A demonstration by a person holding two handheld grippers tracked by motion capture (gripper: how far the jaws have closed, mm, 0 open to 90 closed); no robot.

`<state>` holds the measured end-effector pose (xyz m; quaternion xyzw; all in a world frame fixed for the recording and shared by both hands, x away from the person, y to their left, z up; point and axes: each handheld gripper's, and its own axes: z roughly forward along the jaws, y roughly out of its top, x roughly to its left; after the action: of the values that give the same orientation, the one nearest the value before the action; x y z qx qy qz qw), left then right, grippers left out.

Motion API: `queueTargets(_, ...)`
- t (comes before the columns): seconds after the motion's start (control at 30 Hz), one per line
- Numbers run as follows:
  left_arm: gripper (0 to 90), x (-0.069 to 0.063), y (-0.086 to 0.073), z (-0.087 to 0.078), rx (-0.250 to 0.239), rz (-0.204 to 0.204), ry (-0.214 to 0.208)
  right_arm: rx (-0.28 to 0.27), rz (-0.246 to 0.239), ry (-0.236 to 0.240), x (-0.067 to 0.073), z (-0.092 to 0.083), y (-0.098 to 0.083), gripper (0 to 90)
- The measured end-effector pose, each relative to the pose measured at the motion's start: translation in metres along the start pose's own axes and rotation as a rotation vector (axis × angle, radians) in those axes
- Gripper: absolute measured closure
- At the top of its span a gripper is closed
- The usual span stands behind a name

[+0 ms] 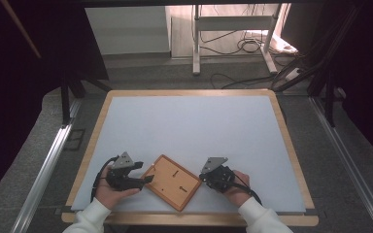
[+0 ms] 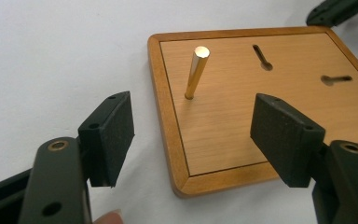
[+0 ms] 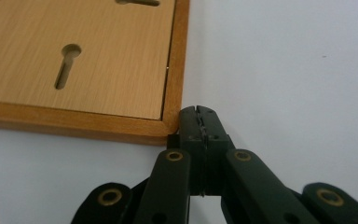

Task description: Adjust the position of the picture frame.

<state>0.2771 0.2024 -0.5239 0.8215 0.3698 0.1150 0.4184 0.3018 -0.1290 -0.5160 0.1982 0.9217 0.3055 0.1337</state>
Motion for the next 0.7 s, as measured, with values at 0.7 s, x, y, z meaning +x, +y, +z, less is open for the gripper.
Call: queueTargets(0.7,34.5,0.002,-0.007,-0.012,-0.015,-0.028,0.003,-0.167,0.232,-0.064,-0.03,-0.055,-0.053,72.8)
